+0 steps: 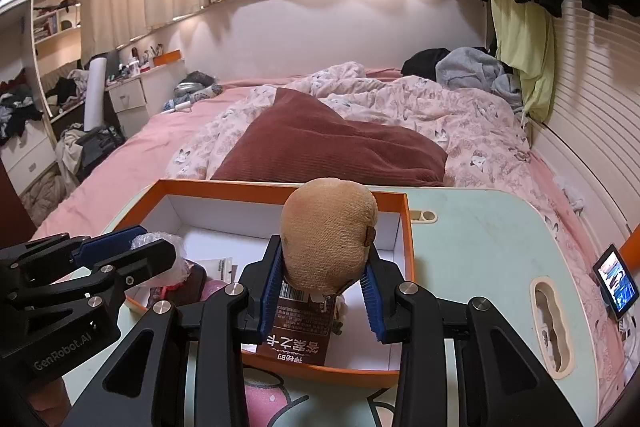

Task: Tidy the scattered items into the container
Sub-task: 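Carry the bubble-wrap bag into the box with the left tool while the right tool carries the plush ball in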

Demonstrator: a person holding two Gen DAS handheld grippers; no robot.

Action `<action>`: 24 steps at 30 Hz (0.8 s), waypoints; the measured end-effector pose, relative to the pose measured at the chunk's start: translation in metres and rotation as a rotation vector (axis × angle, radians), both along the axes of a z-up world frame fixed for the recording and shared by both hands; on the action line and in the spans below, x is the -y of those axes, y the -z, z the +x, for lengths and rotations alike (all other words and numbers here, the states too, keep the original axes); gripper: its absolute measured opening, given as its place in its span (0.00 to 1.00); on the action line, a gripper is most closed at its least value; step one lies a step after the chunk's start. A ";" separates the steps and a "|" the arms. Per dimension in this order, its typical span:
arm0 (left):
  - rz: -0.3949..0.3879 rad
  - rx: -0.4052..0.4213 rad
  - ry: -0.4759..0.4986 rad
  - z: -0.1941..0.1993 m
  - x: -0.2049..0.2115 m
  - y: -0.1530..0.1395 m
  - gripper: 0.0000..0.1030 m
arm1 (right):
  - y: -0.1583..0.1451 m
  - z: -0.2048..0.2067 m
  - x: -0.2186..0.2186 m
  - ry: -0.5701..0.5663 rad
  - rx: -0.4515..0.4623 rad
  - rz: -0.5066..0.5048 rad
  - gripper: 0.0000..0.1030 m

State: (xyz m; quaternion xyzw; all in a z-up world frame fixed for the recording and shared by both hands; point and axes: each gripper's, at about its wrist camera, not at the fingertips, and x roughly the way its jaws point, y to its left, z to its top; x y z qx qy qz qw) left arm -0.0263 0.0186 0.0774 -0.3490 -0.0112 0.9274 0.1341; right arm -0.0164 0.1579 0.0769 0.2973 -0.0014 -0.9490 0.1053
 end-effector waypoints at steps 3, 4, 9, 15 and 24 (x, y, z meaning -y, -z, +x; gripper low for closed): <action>0.003 0.004 -0.003 -0.001 0.000 0.001 0.32 | 0.000 0.000 0.000 0.000 0.002 0.000 0.34; 0.004 0.006 -0.004 -0.002 0.001 0.002 0.32 | 0.000 0.000 0.000 0.000 0.002 0.000 0.34; 0.004 0.013 -0.002 -0.003 0.000 0.004 0.32 | 0.000 0.000 0.000 0.000 0.002 0.000 0.34; 0.004 0.018 0.001 -0.004 -0.001 0.006 0.32 | 0.001 -0.001 0.000 0.001 0.002 0.000 0.34; 0.018 0.026 -0.005 -0.005 0.001 0.011 0.32 | 0.002 0.000 -0.001 0.003 0.000 -0.003 0.34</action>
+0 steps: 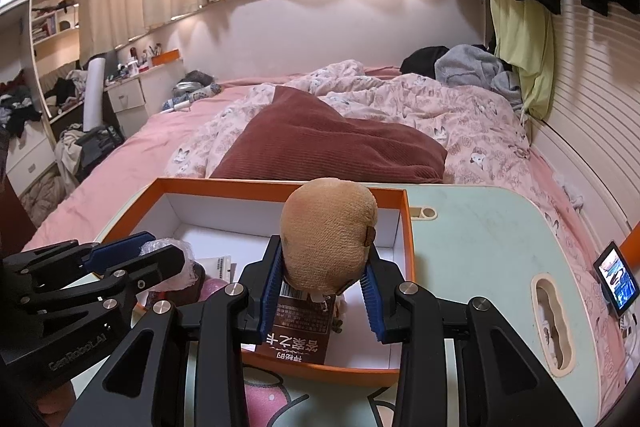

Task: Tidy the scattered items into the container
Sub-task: 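Carry the bubble-wrap bag into the box with the left tool while the right tool carries the plush ball in, then open both tools and withdraw them, moving the right tool toward the clear heart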

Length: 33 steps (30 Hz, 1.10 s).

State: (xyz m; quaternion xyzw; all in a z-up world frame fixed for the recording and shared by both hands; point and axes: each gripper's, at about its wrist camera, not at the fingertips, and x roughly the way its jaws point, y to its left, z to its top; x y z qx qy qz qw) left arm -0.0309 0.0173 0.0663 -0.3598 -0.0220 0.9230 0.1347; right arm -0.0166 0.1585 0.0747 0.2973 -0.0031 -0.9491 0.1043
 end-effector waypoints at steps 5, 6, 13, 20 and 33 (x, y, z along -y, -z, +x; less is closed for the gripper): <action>0.008 -0.010 0.006 0.003 0.000 -0.001 0.32 | 0.000 0.000 0.000 0.001 0.001 0.000 0.34; 0.007 -0.016 0.005 0.003 0.000 -0.002 0.33 | 0.000 0.000 0.000 0.001 0.001 0.001 0.34; 0.059 -0.047 -0.057 0.005 0.010 -0.006 0.67 | -0.009 0.011 -0.008 0.064 -0.088 -0.034 0.74; 0.153 -0.152 -0.099 0.020 0.026 -0.020 0.79 | -0.017 0.019 -0.017 0.069 -0.142 -0.101 0.84; 0.167 -0.082 -0.202 0.052 0.033 -0.027 0.79 | -0.030 0.037 -0.022 0.019 -0.141 -0.138 0.84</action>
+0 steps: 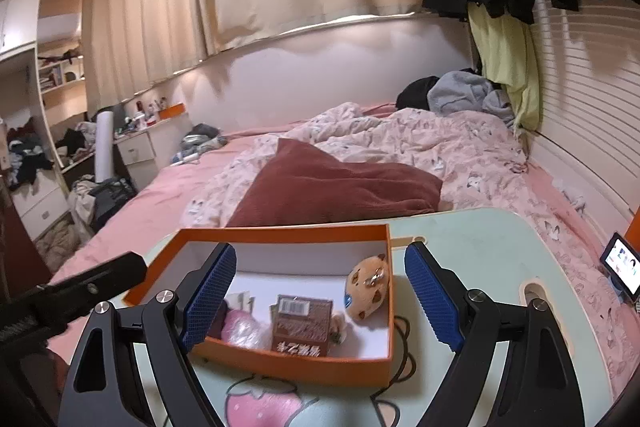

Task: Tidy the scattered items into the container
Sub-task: 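Open both tools and withdraw them, moving the right tool toward the clear heart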

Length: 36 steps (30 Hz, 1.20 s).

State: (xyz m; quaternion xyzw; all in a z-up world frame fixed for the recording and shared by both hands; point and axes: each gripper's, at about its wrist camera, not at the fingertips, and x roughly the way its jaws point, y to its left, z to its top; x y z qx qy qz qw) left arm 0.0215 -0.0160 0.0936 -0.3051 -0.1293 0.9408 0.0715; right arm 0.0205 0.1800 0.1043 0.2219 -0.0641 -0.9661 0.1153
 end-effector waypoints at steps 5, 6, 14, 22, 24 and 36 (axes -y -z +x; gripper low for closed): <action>-0.038 0.010 0.024 0.022 -0.001 0.006 0.79 | -0.004 0.020 0.002 -0.052 0.006 0.030 0.84; -0.022 -0.012 0.008 0.030 0.001 0.007 0.79 | -0.004 0.025 0.002 -0.063 0.012 0.036 0.84; -0.074 -0.070 0.049 0.059 -0.010 0.016 0.79 | 0.004 0.048 -0.005 -0.115 0.073 0.030 0.84; -0.049 -0.004 0.160 0.059 -0.020 0.025 0.79 | 0.024 0.050 -0.018 -0.128 0.187 0.011 0.82; -0.049 0.031 0.176 0.057 -0.022 0.030 0.79 | 0.029 0.045 -0.022 -0.127 0.231 -0.009 0.78; -0.008 0.071 0.215 0.060 -0.021 0.039 0.08 | 0.067 0.038 0.008 -0.266 0.440 0.093 0.56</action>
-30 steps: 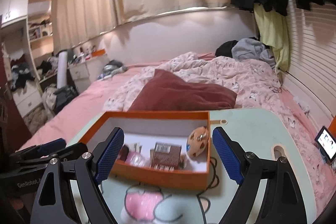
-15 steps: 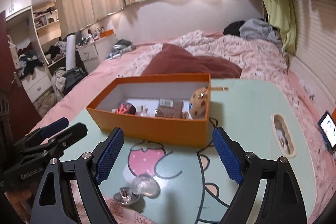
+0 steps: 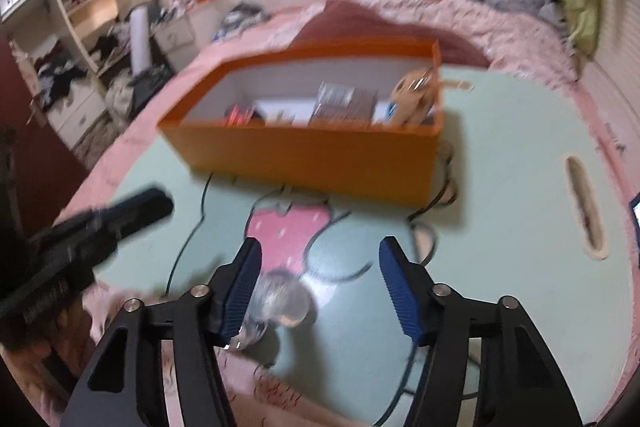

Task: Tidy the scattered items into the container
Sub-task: 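Open both tools and withdraw them, moving the right tool toward the clear heart, then grasp the clear heart with the right tool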

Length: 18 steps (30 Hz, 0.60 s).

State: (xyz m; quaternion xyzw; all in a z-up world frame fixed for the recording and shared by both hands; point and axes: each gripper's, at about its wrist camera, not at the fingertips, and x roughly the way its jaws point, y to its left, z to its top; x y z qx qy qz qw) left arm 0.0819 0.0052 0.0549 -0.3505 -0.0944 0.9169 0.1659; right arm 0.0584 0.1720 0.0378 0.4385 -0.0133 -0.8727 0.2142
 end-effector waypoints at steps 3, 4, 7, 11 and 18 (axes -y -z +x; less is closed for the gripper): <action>-0.003 0.000 -0.013 0.001 0.000 0.000 0.08 | 0.006 0.002 0.007 -0.027 0.018 0.037 0.51; -0.004 -0.003 -0.014 0.000 0.000 -0.001 0.11 | 0.006 0.002 0.010 -0.036 0.017 0.045 0.51; -0.006 -0.013 -0.019 0.002 -0.002 -0.002 0.35 | 0.007 0.006 0.018 -0.088 0.019 0.064 0.51; 0.013 -0.034 -0.037 0.005 0.003 -0.005 0.52 | 0.014 0.009 0.028 -0.115 0.018 0.116 0.50; 0.016 -0.039 -0.030 0.005 0.003 -0.006 0.52 | 0.016 0.005 0.028 -0.115 -0.022 0.133 0.10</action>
